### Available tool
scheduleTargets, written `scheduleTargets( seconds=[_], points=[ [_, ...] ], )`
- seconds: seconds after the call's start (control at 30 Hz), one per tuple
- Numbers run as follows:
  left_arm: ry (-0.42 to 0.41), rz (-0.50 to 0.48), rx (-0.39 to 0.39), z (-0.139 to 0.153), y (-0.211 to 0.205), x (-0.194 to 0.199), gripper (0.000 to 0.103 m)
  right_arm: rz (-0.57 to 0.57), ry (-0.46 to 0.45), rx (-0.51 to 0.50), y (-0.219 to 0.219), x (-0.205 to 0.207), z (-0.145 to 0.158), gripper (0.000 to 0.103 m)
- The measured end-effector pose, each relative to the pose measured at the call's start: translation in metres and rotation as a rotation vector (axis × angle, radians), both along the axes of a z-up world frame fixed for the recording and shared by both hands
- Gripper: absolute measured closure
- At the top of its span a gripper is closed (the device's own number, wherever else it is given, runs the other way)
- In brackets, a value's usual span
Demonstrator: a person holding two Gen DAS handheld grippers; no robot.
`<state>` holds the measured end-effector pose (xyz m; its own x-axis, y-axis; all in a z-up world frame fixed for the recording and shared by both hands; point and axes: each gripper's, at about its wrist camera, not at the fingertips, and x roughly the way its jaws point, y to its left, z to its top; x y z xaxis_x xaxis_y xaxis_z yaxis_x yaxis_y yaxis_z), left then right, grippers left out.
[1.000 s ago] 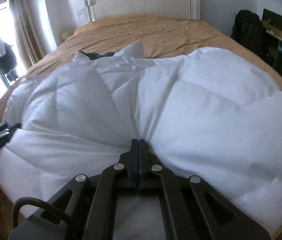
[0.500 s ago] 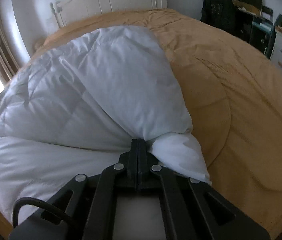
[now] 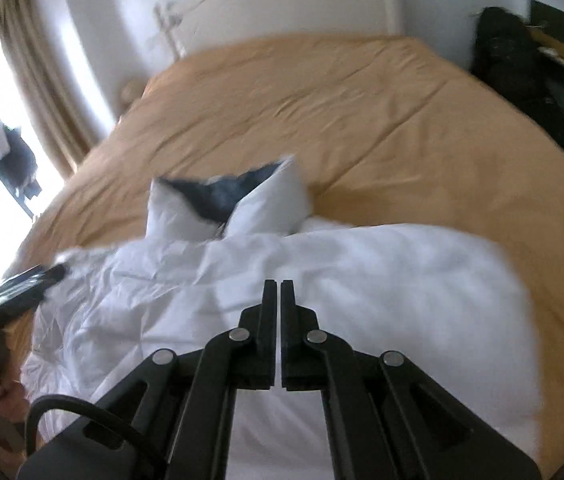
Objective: Fold large clothes
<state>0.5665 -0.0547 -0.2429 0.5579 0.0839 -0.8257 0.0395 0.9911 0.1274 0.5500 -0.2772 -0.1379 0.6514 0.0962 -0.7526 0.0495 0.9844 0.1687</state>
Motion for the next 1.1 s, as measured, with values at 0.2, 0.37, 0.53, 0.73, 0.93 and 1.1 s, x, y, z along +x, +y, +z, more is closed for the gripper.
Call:
scheduleTargets(
  seconds=[0.2,0.37,0.53,0.73,0.93,1.1],
  points=[
    [0.007,0.034,0.019,-0.023,0.038,0.007,0.035,0.009,0.133,-0.049,-0.009,0.026,-0.055,0.103],
    [0.008,0.095,0.071,-0.024,0.080,0.016,0.032,-0.027,0.116,-0.141,-0.047,0.013,-0.053,0.103],
    [0.032,0.159,0.037,-0.037,0.096,0.021,0.023,-0.105,0.100,-0.136,-0.080,0.008,-0.052,0.103],
    [0.041,0.182,0.007,-0.044,0.099,0.025,0.019,-0.169,0.115,-0.098,-0.098,0.014,-0.072,0.103],
    [0.036,0.184,0.018,-0.044,0.097,0.021,0.018,-0.237,0.111,-0.036,-0.128,0.008,-0.071,0.103],
    [0.045,0.189,0.025,-0.045,0.095,0.020,0.017,-0.255,0.139,-0.040,-0.128,0.016,-0.082,0.103]
  ],
)
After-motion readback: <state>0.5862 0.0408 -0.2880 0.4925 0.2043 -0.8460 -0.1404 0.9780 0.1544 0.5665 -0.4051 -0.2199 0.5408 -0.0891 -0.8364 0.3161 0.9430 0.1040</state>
